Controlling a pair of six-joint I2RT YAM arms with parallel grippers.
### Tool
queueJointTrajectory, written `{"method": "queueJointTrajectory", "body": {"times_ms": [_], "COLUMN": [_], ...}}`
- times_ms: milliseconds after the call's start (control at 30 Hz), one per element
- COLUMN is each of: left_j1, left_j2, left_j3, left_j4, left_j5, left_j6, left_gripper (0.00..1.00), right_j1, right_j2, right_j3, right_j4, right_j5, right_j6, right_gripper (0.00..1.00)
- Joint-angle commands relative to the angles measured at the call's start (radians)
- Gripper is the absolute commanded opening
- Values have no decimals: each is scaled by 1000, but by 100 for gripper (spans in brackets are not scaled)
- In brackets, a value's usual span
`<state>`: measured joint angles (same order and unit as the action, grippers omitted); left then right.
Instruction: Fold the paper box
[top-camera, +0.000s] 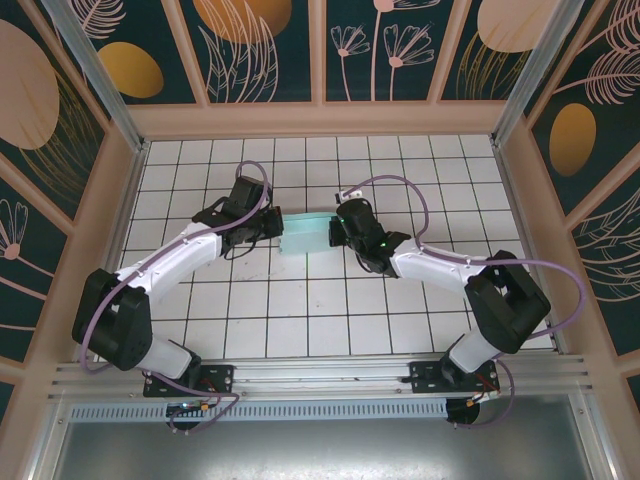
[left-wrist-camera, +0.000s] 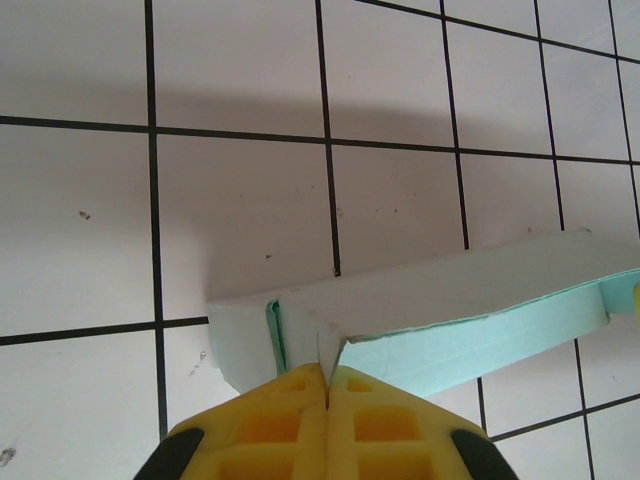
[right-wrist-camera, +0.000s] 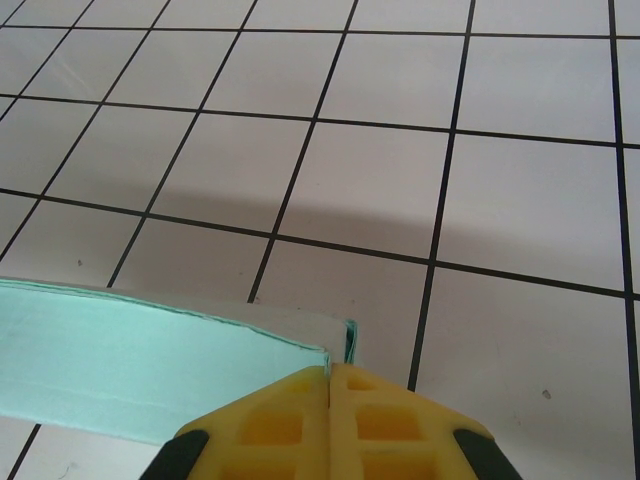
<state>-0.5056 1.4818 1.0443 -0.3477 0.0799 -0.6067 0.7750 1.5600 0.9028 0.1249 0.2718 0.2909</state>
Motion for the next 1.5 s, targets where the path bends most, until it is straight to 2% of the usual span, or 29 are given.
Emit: {"method": "queueJointTrajectory", "body": {"times_ms": [0,167,333,500,567,600,700,733,833,967,1167,1400,1467], "left_j1": [-2,-2,-3,-4,-3,-5,-7,-8,-14,-24,-27,-28,-29], "left_j2": [11,1,-60,-70,-75,-81,-98,-98,-92,-81,-76,-100,-111], "left_j3": [-35,-126,-260,-321,-331,-337,-351,-352,-349,-349,-356,-369,-376], "left_j4": [53,143,302,358,365,374,403,408,421,439,449,472,476], "left_j5": [35,46,38,36,21,8,-19,-20,-19,-25,-29,-12,-5], "left_j6": [32,67,84,106,113,118,136,141,165,198,193,187,179], "left_gripper": [0,0,0,0,0,0,0,0,0,0,0,0,8], "right_j1": [7,12,15,26,27,27,24,24,17,-16,-46,-48,-47], "right_j2": [36,42,65,65,25,-1,-79,-109,-174,-173,-28,83,94], "right_j3": [-6,-94,-186,-192,-209,-221,-249,-257,-268,-201,-50,-46,-51], "right_j4": [-15,103,242,284,323,346,397,416,450,389,213,184,186], "right_j5": [-23,-53,-59,-55,-55,-54,-41,-44,-56,-83,-73,-97,-108], "right_j6": [-4,-5,-1,-18,-35,-42,-67,-77,-72,10,92,135,147], "right_gripper": [0,0,0,0,9,18,59,70,83,84,82,74,74]}}
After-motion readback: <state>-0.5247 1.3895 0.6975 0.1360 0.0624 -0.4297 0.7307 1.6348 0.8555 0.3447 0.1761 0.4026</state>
